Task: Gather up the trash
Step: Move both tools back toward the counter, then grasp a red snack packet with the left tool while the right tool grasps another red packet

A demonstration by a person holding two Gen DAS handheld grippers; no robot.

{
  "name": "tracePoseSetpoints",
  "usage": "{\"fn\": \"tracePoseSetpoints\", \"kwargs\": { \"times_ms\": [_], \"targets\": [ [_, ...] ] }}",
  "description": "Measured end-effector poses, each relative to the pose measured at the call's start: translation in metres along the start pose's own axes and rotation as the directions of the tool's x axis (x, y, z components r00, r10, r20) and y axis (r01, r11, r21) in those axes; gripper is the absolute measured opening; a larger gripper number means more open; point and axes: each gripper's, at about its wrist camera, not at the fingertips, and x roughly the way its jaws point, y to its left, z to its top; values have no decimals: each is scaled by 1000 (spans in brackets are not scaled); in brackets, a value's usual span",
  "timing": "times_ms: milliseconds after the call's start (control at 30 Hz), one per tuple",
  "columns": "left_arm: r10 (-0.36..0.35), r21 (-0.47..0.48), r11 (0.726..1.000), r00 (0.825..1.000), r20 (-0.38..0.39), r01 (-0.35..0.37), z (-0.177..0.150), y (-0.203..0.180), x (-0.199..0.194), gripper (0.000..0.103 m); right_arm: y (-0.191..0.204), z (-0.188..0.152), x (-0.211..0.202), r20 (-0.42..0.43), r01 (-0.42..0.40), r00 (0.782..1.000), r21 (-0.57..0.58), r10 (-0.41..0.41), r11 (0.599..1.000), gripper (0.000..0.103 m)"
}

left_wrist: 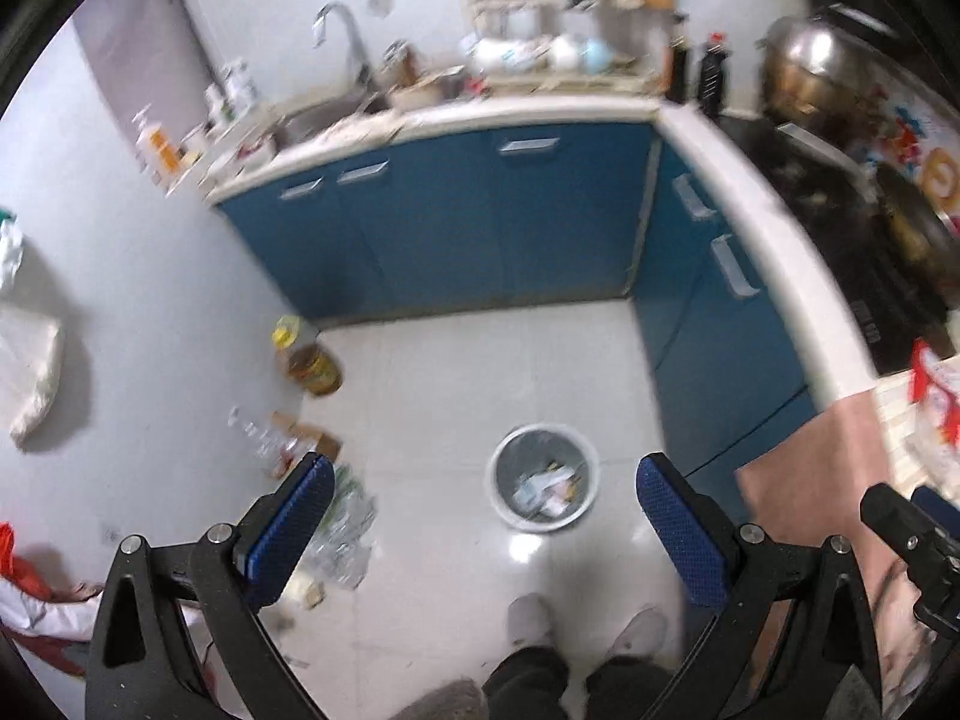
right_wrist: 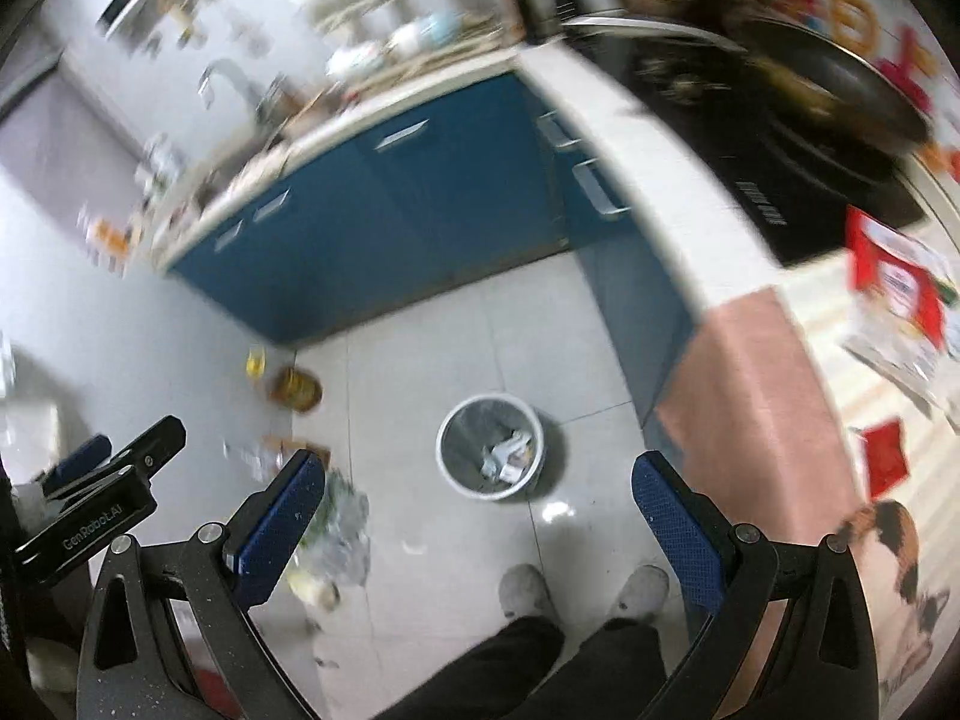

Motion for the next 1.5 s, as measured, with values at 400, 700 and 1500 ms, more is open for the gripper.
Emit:
{"fn": "tracePoseSetpoints", "kwargs": {
  "times_ms": [400, 700, 1500],
  "targets": [
    [-280, 354, 866, 928, -245, 355, -16, -315, 3, 103, -336, -58, -89, -57, 332, 928, 573, -367, 749, 103],
    [-244, 384, 780, 805, -542, 494, -90, -454, 65, 102, -506, -97, -69, -140, 373, 907, 703, -396, 606, 94],
    [-309, 482, 746, 880, -360, 459, -62, -460, 7, 2, -454, -89, -66, 22, 233, 951, 603, -308, 763, 22]
  ]
}}
